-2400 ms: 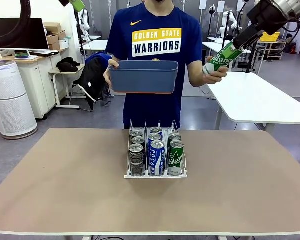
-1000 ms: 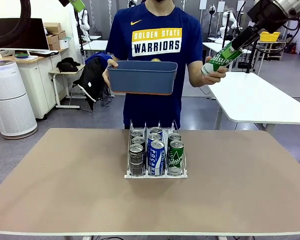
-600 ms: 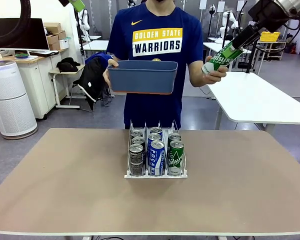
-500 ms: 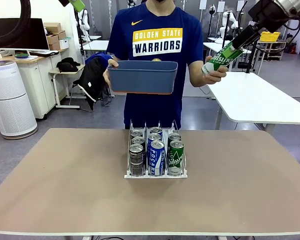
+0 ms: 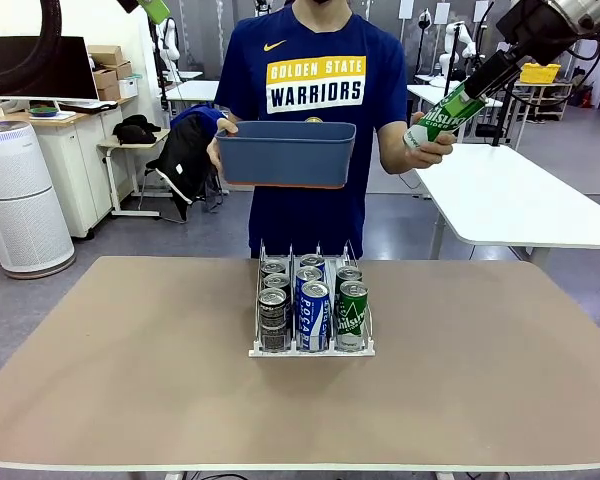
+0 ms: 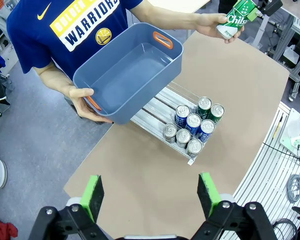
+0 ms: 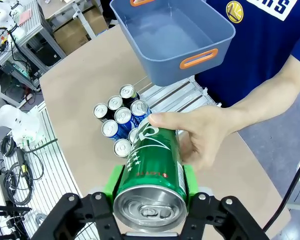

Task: Fill the beverage cans into the dispenser.
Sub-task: Place the picked Sprite in the line of the Automatic Can Dispenser with the same cans.

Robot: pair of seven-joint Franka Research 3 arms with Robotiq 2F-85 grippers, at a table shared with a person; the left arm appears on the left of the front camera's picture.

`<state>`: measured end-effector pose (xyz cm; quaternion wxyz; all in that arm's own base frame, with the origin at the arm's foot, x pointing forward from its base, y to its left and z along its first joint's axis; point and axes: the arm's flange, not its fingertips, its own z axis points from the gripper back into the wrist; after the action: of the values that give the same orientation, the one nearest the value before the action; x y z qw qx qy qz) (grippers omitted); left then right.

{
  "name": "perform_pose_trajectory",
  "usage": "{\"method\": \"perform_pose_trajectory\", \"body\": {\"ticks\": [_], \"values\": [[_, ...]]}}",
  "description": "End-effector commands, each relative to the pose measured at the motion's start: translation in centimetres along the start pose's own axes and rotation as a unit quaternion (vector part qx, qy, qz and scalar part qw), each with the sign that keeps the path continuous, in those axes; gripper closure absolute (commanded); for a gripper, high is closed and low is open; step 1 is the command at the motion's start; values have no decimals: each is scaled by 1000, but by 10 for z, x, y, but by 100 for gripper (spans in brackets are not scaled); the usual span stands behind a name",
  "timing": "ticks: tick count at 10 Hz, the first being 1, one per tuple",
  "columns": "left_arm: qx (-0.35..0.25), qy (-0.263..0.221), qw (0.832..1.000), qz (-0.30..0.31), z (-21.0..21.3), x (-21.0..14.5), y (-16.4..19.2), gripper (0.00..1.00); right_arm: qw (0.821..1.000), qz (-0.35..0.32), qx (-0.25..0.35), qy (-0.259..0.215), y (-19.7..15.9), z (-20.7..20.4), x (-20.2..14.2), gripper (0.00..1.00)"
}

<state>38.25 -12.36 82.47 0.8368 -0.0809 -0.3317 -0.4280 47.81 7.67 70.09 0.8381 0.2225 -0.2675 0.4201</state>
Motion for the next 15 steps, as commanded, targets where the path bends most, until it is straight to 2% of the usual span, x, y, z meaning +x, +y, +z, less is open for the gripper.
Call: {"method": "perform_pose_trajectory", "body": {"ticks": [1,12,13,15], "values": [[1,0,1000,0,2,-2,0,0,1000,11,2,-1,1,0,1,100],[1,0,1000,0,2,-2,0,0,1000,11,2,-1,1,0,1,100],[1,0,1000,0,2,-2,0,0,1000,0,1,1,-1,-2,0,42],[1,0,1000,0,2,-2,0,0,1000,-4,-17,2,27,9,-14,42]]}}
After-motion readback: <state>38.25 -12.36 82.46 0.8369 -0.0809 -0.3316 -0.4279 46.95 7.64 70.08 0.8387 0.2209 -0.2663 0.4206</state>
